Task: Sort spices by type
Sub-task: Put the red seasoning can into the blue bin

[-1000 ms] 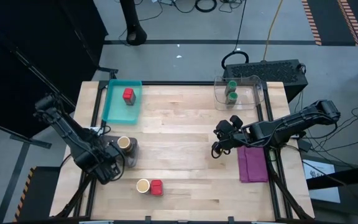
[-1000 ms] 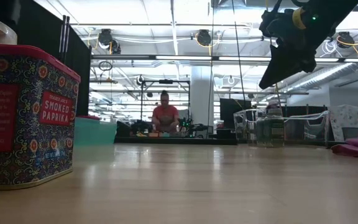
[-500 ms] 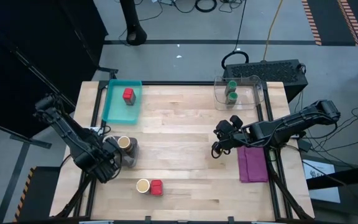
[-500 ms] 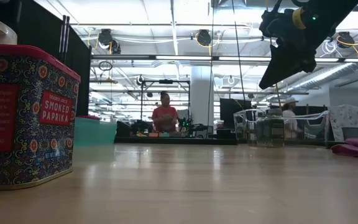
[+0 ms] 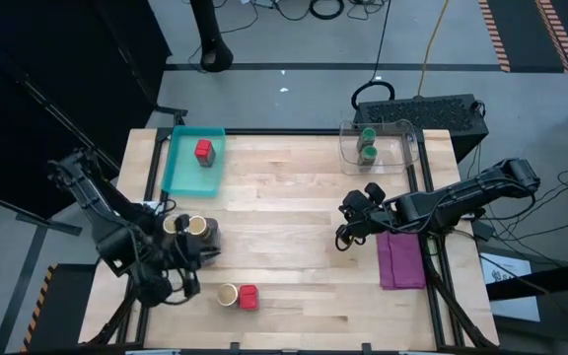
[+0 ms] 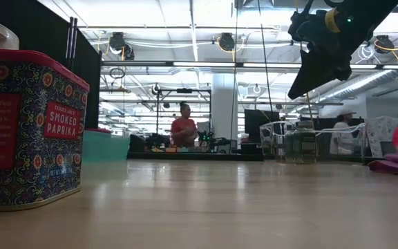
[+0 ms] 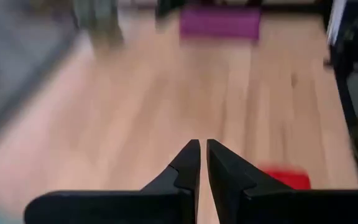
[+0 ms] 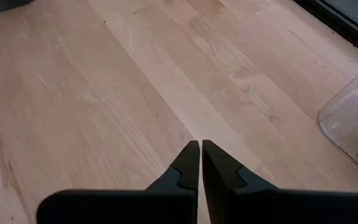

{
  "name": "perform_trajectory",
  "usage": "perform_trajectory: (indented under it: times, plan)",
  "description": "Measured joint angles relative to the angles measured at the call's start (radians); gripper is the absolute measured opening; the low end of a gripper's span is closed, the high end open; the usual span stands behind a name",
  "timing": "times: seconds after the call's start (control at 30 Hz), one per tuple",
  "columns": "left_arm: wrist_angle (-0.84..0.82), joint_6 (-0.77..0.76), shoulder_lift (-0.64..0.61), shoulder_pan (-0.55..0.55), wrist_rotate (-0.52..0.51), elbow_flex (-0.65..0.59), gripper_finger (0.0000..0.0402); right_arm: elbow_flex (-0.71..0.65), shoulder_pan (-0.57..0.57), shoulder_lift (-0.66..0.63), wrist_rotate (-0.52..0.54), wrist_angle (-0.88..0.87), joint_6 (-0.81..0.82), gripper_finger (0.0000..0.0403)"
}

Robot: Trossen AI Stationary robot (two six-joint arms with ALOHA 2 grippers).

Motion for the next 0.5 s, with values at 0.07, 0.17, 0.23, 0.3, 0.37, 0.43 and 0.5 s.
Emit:
perform_trajectory:
  times: [0.07,0.17,0.23,0.3,0.37,0.43,0.5]
  plan:
    - [0.126,0.178,0.005,0.013,-0.073,-0.005,0.0036,0.0,0.0,0.0,0.0,0.0,0.0,0.0]
    - [0.229,0.363,0.009,0.053,-0.042,-0.037,0.0036,0.0,0.0,0.0,0.0,0.0,0.0,0.0]
    - [0.246,0.41,0.01,0.093,-0.002,-0.059,0.0036,0.0,0.0,0.0,0.0,0.0,0.0,0.0]
    - [0.252,0.414,0.01,0.135,0.006,-0.084,0.0036,0.0,0.0,0.0,0.0,0.0,-0.008,0.0]
    - [0.262,0.412,0.01,0.18,0.019,-0.113,0.0036,0.0,0.0,0.0,0.0,0.0,-0.063,0.0]
    - [0.282,0.419,0.01,0.224,0.053,-0.144,0.0036,0.0,-0.001,0.0,0.0,0.0,-0.11,0.0]
    - [0.359,0.472,0.01,0.266,0.097,-0.179,0.0036,0.0,-0.001,0.0,0.0,0.0,-0.13,0.0]
